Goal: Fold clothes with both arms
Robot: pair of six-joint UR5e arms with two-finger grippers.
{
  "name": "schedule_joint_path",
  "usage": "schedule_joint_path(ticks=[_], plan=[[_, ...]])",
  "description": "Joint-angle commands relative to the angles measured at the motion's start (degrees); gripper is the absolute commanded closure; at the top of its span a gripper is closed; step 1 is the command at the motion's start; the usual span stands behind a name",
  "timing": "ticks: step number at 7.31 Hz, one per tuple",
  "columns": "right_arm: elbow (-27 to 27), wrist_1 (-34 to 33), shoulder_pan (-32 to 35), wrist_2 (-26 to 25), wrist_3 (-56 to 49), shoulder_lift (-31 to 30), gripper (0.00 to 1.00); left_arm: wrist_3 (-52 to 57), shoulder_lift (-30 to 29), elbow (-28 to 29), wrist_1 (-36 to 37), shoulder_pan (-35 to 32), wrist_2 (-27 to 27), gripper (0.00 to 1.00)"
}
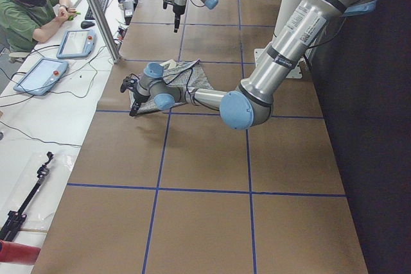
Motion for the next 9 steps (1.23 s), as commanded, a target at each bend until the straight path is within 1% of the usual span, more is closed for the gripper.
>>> schedule_joint_path(ticks=[1, 2, 3, 4, 5, 8, 9], plan=[[-5.3, 0.08, -6.38, -8.0, 15.7, 8.3, 0.29, 0.02, 2.19, -3.82, -0.05, -0.27, -1.41, 0.0], [-7.5, 1.65, -9.19, -12.13, 20.38, 11.12, 0.32, -0.07, 2.19, -4.0, -0.05, -0.28, -1.41, 0.0], [-16.66, 10.19, -10.7, -14.78, 24.95, 15.07, 0.34, -0.07, 2.28, -4.0, -0.13, -0.28, -1.5, 0.0], [-24.15, 12.54, -11.06, -16.81, 25.17, 19.55, 0.34, -0.07, 2.28, -4.0, -0.13, -0.28, -1.41, 0.0], [-24.31, 12.39, -11.24, -16.92, 25.18, 19.5, 0.34, -0.07, 2.28, -4.0, -0.05, -0.28, -1.41, 0.0], [-24.31, 10.54, -11.42, -17.01, 24.39, 18.71, 0.4, -0.07, 2.28, -4.0, -0.05, -0.19, -1.41, 0.0], [-24.49, 10.54, -11.51, -17.1, 24.47, 18.54, 0.46, -0.07, 2.28, -3.92, -0.05, -0.19, -1.41, 0.0]])
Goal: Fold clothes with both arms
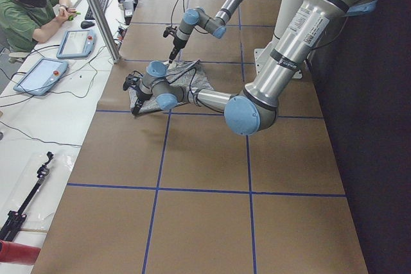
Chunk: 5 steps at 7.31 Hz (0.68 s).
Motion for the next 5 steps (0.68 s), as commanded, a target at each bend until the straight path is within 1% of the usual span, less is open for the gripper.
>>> schedule_joint_path(ticks=[1, 2, 3, 5], plan=[[-0.26, -0.29, -0.08, -0.37, 0.25, -0.15, 0.64, 0.0, 0.0, -0.01, 0.02, -0.04, 0.0, 0.0], [-0.35, -0.29, -0.16, -0.46, 0.25, -0.24, 0.78, 0.0, 0.0, -0.01, 0.02, -0.04, 0.0, 0.0], [-0.35, -0.29, -0.08, -0.37, 0.25, -0.33, 1.0, 0.0, 0.09, -0.01, 0.02, -0.04, 0.0, 0.0], [-0.18, -0.2, 0.1, -0.37, -0.1, -0.24, 1.0, 0.0, 0.0, -0.01, -0.06, -0.04, 0.0, 0.0]])
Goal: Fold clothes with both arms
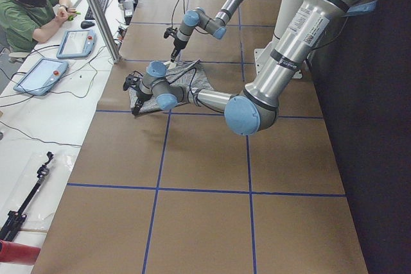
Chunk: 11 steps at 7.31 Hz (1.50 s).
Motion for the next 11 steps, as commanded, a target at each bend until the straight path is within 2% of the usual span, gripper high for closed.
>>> schedule_joint_path(ticks=[1, 2, 5, 6, 7, 9, 11], plan=[[1.44, -0.19, 0.39, 0.09, -0.23, -0.42, 1.0, -0.09, 0.06, -0.52, 0.02, 0.0, 0.0, 0.0], [5.63, -1.41, 0.3, 0.35, -0.23, -3.38, 1.0, -0.09, 0.32, -1.66, 0.19, 0.0, -0.09, 0.0], [25.21, -4.32, -1.09, -0.51, 0.47, -18.22, 1.0, -0.09, 0.41, -2.02, 0.11, 0.08, -0.09, 0.0], [30.58, -4.24, -3.98, -3.65, 0.56, -22.97, 1.0, -0.09, 0.41, -2.02, 0.11, 0.08, -0.09, 0.0], [35.68, -4.15, -6.27, -4.73, 0.56, -28.15, 1.0, -0.09, 0.41, -2.02, 0.11, 0.08, -0.09, 0.0], [40.19, -4.06, -7.87, -5.09, 0.56, -32.31, 1.0, -0.17, 0.33, -2.02, 0.11, 0.17, -0.09, 0.0], [40.12, -3.98, -7.96, -5.27, -0.13, -32.59, 1.0, -0.44, 0.24, -2.02, 0.11, 0.26, -0.09, 0.0]])
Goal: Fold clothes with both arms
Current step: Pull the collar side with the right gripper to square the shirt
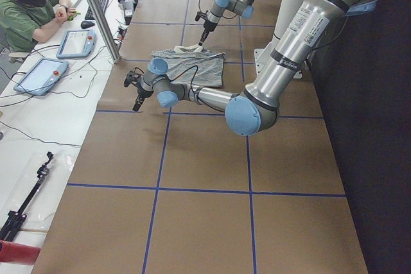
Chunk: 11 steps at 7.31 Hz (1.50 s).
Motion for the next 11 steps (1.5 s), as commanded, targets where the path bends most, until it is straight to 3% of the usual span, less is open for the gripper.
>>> schedule_joint_path(ticks=[1, 9, 10, 11], plan=[[0.46, -0.01, -0.08, 0.09, -0.68, -0.51, 1.0, -0.31, -0.08, -0.09, 0.0, 0.13, 0.0, 0.0], [0.28, -0.1, 0.89, 0.44, -6.66, -1.04, 1.0, -0.4, 0.01, -0.09, 0.0, 0.22, -0.35, 0.0], [0.46, -0.18, 0.98, 0.53, -6.66, -1.12, 0.18, -0.4, -0.07, -0.09, 0.0, 0.22, -0.35, 0.0], [1.59, -0.62, 1.15, 0.7, -6.66, -0.95, 0.0, -0.4, 0.01, -0.18, 0.0, 0.22, -0.35, 0.0]])
